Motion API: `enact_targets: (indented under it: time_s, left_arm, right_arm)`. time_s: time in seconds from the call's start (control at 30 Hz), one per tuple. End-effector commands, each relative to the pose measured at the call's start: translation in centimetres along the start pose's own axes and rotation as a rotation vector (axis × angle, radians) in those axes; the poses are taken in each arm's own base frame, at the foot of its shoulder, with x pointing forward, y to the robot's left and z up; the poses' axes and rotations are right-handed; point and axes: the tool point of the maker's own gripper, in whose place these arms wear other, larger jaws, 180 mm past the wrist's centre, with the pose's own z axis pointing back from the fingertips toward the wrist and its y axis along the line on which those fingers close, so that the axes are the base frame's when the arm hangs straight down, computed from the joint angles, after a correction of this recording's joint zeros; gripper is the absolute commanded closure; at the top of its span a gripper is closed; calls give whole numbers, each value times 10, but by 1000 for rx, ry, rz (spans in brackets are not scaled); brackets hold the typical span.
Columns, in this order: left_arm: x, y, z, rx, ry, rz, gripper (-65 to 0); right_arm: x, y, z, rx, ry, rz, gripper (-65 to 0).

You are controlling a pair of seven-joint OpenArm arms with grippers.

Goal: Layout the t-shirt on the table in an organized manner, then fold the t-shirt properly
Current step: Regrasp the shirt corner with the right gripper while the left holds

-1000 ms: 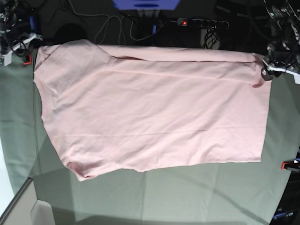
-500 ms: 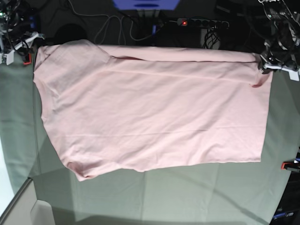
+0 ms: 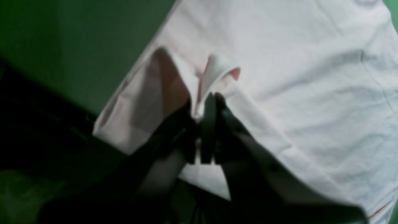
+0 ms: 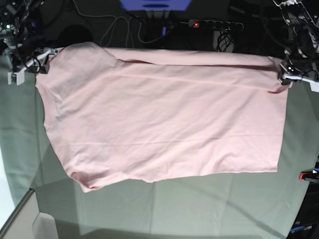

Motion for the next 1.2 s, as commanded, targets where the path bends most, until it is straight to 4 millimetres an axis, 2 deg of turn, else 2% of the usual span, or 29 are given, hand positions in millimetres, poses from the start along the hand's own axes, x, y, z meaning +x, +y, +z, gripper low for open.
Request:
enact_targets:
  time_s: [0.0,0.33,0.5,0.63,0.87,0.93,1.17]
  left_arm:
    - [16,-4,5,-13,-46,-22,0]
    - [17,-3,6,-11,-48,-25,0]
    - [17,-2,7,-7,-47,-29,0]
    - [17,-1,7,-5,-47,-28,0]
    - [17,0,8,-3,-46,-30,0]
    - [17,0,8,-3,-46,-30,0]
    - [17,0,8,-3,-46,-30,0]
  right_arm:
    - [9,-4,1,-10,-27,1,-271]
    - [26,-8,-6,-9,-62,-1,-271]
    - [25,-13,-13,-4,-50,-14,-271]
    - [14,-23,-18,-12,-22,-52,-271]
    - [10,-21,-19,-6,-16,-63,-261]
    - [10,-20,-20,-5,-16,-65,-235]
    - [12,-20,-20,-2,-20,-65,-27]
